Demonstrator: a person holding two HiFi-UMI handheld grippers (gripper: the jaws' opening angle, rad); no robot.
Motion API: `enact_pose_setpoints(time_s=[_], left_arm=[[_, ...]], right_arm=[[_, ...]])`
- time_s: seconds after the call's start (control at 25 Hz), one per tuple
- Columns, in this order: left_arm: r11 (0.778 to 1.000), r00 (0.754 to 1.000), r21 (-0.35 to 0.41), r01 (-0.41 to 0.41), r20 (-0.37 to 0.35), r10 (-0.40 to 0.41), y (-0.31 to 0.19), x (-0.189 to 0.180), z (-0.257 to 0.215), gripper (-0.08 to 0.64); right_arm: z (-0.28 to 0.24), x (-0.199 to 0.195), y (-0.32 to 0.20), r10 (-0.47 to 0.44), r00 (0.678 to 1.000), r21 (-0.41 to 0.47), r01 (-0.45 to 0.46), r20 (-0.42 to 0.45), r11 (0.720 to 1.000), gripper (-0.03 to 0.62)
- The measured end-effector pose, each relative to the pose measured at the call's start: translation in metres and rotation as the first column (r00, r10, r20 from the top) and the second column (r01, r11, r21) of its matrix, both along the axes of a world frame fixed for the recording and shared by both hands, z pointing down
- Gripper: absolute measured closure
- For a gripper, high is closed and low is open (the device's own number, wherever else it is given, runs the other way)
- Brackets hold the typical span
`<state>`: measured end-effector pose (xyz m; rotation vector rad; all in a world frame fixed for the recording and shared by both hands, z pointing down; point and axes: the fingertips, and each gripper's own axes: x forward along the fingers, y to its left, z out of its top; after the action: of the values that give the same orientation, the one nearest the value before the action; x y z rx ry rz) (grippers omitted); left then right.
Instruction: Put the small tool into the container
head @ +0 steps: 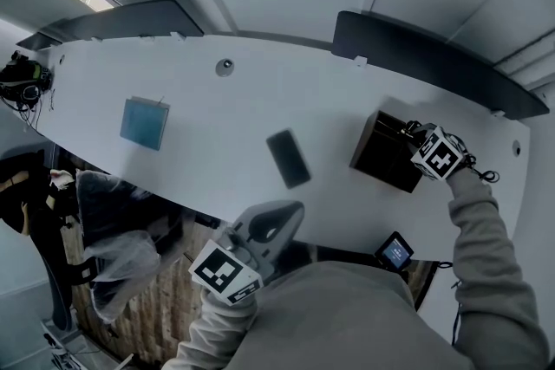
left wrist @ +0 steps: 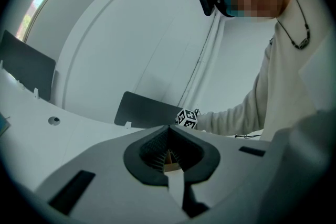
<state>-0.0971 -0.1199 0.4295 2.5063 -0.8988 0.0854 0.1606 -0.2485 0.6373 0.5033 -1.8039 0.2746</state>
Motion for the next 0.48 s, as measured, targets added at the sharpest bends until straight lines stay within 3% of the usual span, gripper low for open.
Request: enact_pose_setpoints(time_s=[0.32,0.44,0.48], left_arm=[[0.999,0.999,0.031,-0.028,0.022,0.027,0.007,-0.002,-0.012,0.557],[0.999,0.999,0.039,-0.033,0.029,0.032,0.009,-0.006,-0.015,0.557],[0.999,0.999,0.041,-0.035,0.031,0.034,0.010,-0.008,-0.017,0.557]], right_arm=[[-0.004,-0.001,-0.001,0.010,1.000,0.018,-0.010,-0.006,1.000,0.568],[-0.009,0.002,-0.005,0.049,0.999,0.046,-0.049,-0.005,0.998,0.449],[-0.010,0.003,-0.005,0.067,0.998,0.046,-0.067,0.002,0.997,0.437]])
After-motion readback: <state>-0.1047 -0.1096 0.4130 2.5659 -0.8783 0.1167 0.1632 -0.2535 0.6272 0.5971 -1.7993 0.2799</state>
